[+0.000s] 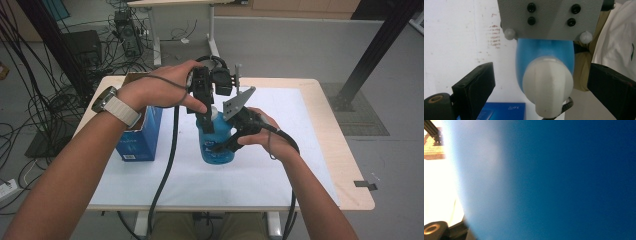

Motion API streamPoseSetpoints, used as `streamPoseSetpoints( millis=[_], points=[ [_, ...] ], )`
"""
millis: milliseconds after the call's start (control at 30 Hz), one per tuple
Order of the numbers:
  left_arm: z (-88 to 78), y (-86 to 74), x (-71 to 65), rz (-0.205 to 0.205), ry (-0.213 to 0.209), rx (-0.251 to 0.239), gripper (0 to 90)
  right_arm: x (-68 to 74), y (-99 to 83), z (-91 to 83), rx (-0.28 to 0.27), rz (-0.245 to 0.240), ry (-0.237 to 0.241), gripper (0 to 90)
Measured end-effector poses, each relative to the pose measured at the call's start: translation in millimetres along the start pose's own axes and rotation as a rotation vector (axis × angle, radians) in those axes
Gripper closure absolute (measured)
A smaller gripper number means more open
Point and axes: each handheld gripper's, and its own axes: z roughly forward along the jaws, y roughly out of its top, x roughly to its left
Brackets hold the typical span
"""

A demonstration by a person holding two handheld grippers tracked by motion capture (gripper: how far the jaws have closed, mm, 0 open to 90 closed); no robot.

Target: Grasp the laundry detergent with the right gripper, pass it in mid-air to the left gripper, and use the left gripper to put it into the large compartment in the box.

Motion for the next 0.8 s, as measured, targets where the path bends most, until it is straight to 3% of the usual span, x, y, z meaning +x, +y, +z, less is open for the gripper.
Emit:
streamPoseSetpoints(
  millis=[800],
  points=[
    [1.6,-0.5,1.6,-0.005,0.006,-0.004,8.3,-1.2,-0.2,0.2,-0.004,0.005,0.007,44.1]
  ],
)
